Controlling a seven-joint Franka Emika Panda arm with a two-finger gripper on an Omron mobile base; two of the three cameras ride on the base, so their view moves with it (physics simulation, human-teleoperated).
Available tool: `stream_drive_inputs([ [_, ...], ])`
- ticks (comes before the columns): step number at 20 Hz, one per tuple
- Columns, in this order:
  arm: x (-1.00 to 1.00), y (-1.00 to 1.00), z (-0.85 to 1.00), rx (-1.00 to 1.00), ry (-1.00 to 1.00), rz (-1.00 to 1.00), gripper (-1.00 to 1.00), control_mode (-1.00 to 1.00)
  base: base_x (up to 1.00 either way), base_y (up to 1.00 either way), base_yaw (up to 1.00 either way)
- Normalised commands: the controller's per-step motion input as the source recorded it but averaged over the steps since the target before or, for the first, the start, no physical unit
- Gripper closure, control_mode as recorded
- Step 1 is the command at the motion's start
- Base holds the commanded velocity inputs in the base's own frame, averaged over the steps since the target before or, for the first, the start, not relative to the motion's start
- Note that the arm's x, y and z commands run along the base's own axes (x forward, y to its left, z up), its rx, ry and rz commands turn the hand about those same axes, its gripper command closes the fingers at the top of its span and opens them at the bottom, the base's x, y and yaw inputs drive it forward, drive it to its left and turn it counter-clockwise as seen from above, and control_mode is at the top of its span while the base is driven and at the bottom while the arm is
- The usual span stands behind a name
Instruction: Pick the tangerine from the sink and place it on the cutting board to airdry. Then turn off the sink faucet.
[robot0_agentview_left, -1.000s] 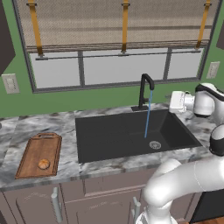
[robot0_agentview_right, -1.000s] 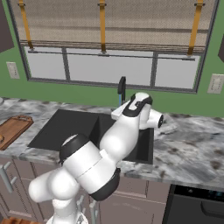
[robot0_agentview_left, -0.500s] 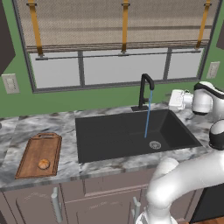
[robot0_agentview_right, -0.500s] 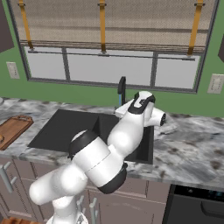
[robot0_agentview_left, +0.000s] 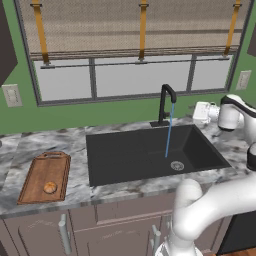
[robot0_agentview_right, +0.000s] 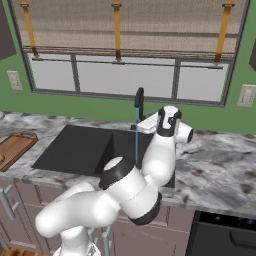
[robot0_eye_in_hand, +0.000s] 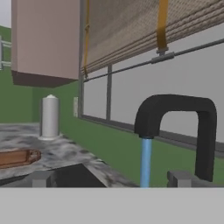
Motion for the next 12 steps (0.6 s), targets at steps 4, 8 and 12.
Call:
stream_drive_inputs([
  [4, 0.27, 0.0, -0.12, 0.02, 0.01, 0.0, -1.0, -1.0, 0.0, 0.0, 0.0],
  [8, 0.31, 0.0, -0.16, 0.01, 0.02, 0.0, -1.0, -1.0, 0.0, 0.0, 0.0],
  [12, 0.32, 0.0, -0.14, 0.0, 0.02, 0.0, -1.0, -1.0, 0.0, 0.0, 0.0],
])
